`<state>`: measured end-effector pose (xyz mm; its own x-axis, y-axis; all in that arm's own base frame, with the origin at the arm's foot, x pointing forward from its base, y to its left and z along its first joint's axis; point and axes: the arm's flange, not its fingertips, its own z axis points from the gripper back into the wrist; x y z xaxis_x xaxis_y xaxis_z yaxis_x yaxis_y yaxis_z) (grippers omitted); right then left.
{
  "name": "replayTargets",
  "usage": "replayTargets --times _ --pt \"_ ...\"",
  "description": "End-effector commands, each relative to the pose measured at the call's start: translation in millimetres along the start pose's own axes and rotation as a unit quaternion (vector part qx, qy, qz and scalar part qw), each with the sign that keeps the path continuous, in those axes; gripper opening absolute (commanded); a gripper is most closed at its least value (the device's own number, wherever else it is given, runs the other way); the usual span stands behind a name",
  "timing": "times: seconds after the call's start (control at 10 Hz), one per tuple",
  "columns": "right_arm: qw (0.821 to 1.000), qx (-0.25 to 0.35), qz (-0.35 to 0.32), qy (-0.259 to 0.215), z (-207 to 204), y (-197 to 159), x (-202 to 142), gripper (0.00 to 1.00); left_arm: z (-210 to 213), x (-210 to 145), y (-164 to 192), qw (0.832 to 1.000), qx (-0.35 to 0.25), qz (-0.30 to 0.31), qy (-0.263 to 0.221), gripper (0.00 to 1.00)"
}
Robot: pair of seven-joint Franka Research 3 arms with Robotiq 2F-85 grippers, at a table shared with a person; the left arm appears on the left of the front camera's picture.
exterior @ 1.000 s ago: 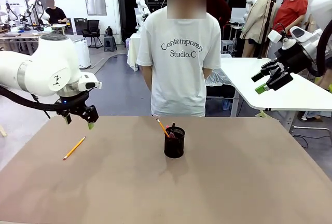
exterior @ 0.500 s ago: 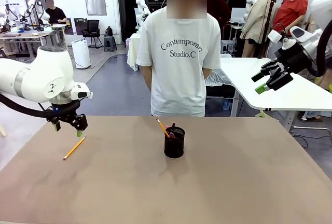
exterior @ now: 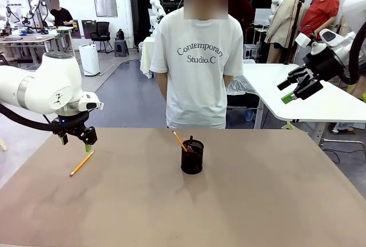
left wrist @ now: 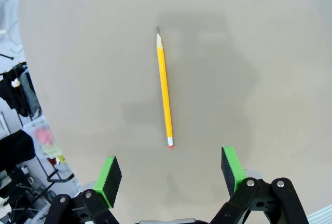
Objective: Place the pens into the pen holder.
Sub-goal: Pick up a writing instrument from the table and place it into the Pen holder.
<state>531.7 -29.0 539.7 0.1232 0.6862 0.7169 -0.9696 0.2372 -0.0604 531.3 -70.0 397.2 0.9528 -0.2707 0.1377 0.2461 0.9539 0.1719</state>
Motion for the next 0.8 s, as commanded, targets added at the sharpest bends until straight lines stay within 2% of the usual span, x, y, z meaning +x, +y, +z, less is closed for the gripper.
replayTargets --times 0.0,0.3,0.6,0.7 --pt "1.0 0.001 -0.01 0.008 0.9 3.2 3.3 1.0 1.6 -0.9 2.1 1.0 0.001 0.01 0.002 1.0" --pt "1.0 0.001 -0.01 0.008 0.9 3.2 3.3 1.0 -9.8 17.4 11.5 1.0 0.01 -0.009 0.014 1.0" --pt "1.0 0.001 -0.01 0.008 0.9 3.2 3.3 1.0 -30.7 42.9 32.1 1.0 0.019 -0.018 -0.008 1.0" --pt "1.0 0.001 -0.01 0.008 0.9 3.2 3.3 1.0 -37.7 51.2 40.4 1.0 0.019 -0.017 0.001 1.0"
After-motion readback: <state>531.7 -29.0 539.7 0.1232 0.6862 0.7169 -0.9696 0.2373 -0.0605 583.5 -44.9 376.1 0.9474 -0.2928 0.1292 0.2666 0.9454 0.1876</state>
